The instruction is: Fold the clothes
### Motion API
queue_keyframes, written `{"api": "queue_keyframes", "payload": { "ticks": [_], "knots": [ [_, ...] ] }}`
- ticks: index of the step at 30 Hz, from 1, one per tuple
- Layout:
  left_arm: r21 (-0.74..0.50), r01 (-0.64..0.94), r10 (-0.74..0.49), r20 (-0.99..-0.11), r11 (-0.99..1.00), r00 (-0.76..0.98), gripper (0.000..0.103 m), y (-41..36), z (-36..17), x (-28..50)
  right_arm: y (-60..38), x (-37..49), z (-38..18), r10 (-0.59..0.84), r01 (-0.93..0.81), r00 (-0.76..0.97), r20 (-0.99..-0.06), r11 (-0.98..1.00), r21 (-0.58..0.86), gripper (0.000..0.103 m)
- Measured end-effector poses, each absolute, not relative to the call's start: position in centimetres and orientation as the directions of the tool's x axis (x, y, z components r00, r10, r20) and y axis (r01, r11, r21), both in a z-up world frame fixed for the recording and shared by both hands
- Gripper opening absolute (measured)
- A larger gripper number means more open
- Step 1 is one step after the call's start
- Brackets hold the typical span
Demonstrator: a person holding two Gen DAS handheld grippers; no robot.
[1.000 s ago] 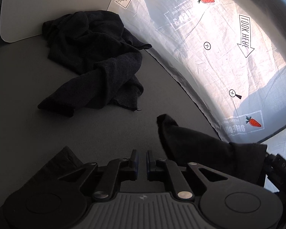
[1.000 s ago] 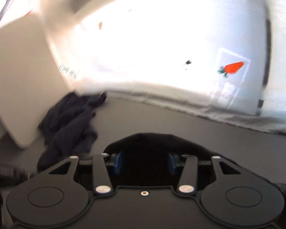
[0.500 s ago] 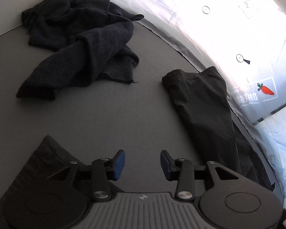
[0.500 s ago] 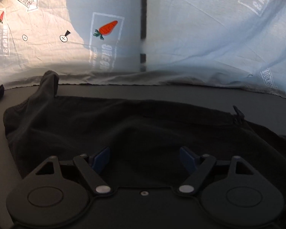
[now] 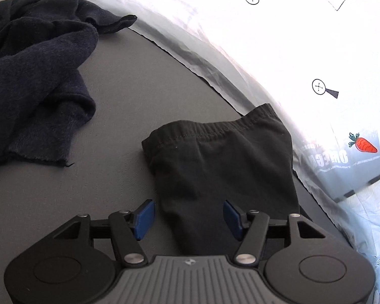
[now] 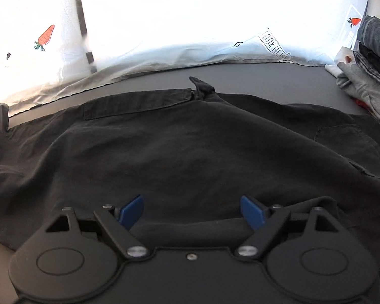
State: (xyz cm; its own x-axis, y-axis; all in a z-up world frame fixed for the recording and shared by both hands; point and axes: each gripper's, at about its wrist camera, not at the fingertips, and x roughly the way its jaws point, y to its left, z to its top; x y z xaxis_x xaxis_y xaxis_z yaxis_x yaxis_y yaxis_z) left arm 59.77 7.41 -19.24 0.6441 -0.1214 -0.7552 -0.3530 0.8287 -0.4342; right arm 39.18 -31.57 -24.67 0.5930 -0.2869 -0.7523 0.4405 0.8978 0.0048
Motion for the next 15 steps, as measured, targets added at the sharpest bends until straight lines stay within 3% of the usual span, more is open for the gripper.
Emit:
{"api": "queue_keyframes", "payload": {
  "ticks": [1,2,3,11,15],
  "knots": [
    [-0.408,-0.385,-0.083,-0.769,0.828,0.634,0.035,7.3,-19.3,60.1,-31.5,39.2,-24.6,-0.282,0.436,0.597,-0.751,0.9,0.009,0.087],
    [-0.382,-0.414,-0.048,-0.779,0.826,0.625,0.011,7.2,-19.4,60.3,-31.5,39.2,-24.7,-0.282,0.432,0.594,-0.754,0.902,0.003,0.087],
    [-0.371,-0.416,-0.032,-0.776,0.83,0.629,0.008,7.4,-19.1,59.9,-31.4,39.1,-24.8,-0.286,0.432,0.588,-0.757,0.902,-0.005,0.087],
    [-0.324,-0.452,0.088,-0.725,0.831,0.683,0.004,10.0,-14.2,52.3,-32.4,37.2,-23.1,-0.314,0.446,0.619,-0.72,0.895,-0.007,0.086],
    [-0.176,-0.423,0.149,-0.761,0.889,0.631,0.008,10.1,-14.3,48.4,-33.5,35.1,-22.5,-0.331,0.473,0.624,-0.707,0.881,0.005,0.086]
  ]
}}
